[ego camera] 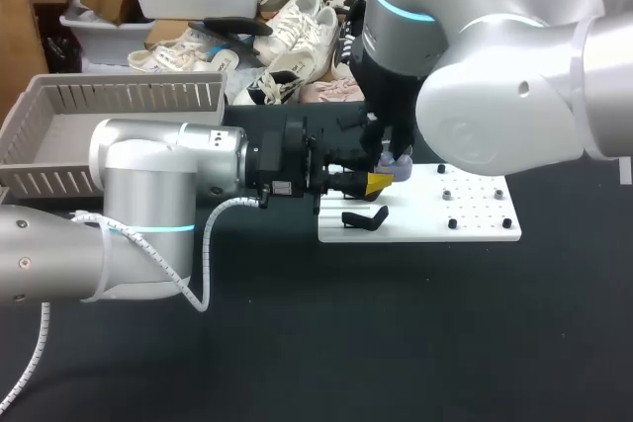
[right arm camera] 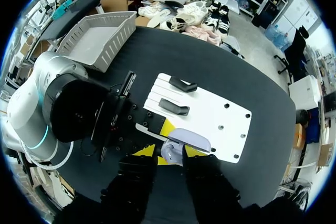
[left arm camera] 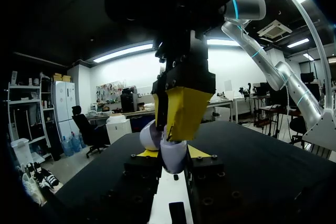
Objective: Pick up each earbud case from the left stands, insert the matching earbuds, close the lid, and place the case in the box.
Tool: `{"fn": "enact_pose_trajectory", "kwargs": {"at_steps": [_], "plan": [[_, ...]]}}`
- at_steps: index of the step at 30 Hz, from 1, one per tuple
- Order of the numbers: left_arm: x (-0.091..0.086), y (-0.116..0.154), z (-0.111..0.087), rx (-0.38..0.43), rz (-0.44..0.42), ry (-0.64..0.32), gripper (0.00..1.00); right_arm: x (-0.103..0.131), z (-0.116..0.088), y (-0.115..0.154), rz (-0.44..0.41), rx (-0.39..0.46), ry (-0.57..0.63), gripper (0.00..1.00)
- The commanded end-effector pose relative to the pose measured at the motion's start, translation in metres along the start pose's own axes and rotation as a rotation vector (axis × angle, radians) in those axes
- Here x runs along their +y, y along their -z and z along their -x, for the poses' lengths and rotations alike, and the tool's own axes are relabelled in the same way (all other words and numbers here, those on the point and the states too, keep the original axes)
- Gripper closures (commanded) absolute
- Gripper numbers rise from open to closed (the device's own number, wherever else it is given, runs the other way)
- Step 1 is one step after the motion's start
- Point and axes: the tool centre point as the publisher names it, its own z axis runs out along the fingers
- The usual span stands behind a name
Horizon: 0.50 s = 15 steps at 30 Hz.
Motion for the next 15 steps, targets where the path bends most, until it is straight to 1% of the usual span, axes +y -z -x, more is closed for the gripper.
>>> {"fn": "enact_pose_trajectory", "kwargs": {"at_steps": [1, 3, 7, 10, 12, 15], "plan": [[0.0, 0.0, 0.0, -0.001, 0.003, -0.001, 1.0, -0.001, -0.005, 0.009, -0.003, -0.017, -0.002, 0.57], [0.0, 0.0, 0.0, -0.001, 0.003, -0.001, 1.0, -0.002, -0.006, 0.015, -0.004, -0.028, -0.005, 0.55], [0.0, 0.0, 0.0, -0.001, 0.003, -0.001, 1.0, -0.006, -0.008, 0.031, -0.003, -0.068, -0.021, 0.53], [0.0, 0.0, 0.0, -0.001, 0.003, -0.001, 1.0, -0.017, -0.004, 0.038, -0.022, -0.089, -0.054, 0.53], [0.0, 0.0, 0.0, -0.001, 0.003, -0.001, 1.0, -0.03, 0.002, 0.039, -0.046, -0.1, -0.096, 0.5], [0.0, 0.0, 0.0, -0.001, 0.003, -0.001, 1.0, -0.049, 0.012, 0.037, -0.075, -0.102, -0.156, 0.16]]}}
